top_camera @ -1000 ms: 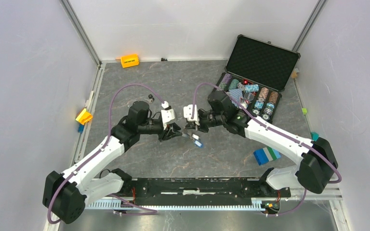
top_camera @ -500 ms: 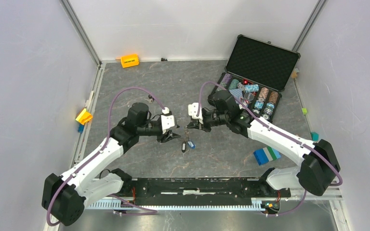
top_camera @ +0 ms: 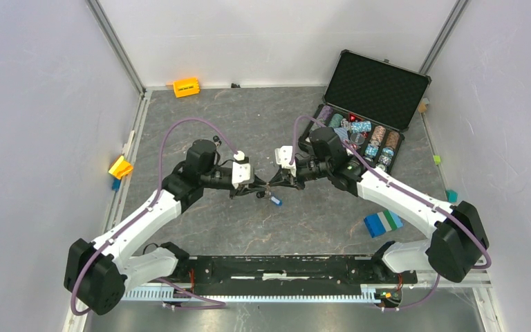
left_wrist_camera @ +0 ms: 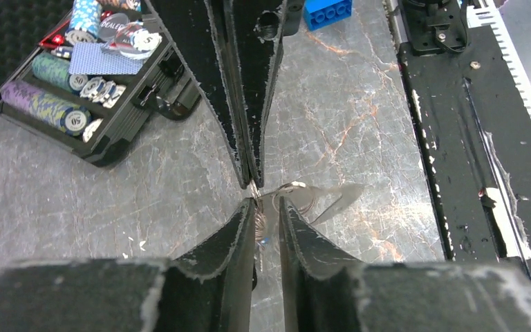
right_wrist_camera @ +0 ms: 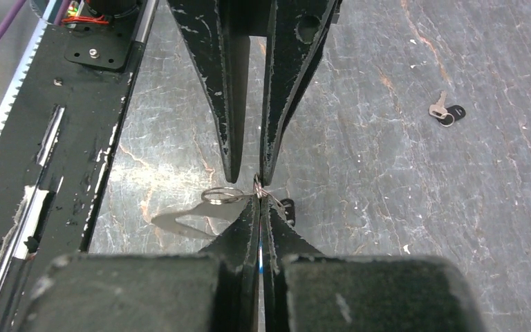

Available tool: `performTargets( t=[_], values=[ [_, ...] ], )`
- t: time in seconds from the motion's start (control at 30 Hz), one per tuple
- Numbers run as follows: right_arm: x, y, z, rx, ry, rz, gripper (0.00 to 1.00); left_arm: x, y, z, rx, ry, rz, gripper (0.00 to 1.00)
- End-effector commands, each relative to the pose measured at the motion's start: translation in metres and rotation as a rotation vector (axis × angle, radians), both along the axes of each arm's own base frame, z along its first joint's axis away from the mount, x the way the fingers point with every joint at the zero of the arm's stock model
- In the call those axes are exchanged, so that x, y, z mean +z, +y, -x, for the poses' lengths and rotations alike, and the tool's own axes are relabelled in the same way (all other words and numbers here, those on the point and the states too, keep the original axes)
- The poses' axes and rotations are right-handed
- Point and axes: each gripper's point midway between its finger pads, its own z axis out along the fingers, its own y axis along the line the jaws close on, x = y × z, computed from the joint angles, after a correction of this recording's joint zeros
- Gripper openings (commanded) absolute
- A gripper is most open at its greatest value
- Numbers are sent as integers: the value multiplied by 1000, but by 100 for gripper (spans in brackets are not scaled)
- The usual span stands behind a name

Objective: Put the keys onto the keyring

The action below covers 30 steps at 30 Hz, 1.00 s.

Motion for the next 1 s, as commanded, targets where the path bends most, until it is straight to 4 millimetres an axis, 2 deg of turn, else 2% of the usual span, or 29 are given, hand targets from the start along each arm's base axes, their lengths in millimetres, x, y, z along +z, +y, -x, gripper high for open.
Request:
performTargets(
  t=[0.0, 0.3, 0.5, 0.63, 0.87, 0.97],
  values=[
    [21, 1, 6, 40, -21, -80, 0, 19, -10, 4, -109, -110, 63, 23],
    [22, -3, 5, 52, 28, -117, 0, 14, -10, 1, -93, -153, 75, 14],
    [24, -4, 5, 50, 40, -131, 0, 8, -8, 3, -89, -151, 74, 20],
    [24, -4, 5, 56, 53, -139, 0, 14, -11, -3, -74, -172, 104, 20],
    [21, -4, 5, 54, 68, -140, 0, 21, -16, -7, -62, -156, 137, 14],
    [20, -5, 5, 55, 76, -139, 0, 19, -15, -6, -62, -150, 136, 7]
  ],
)
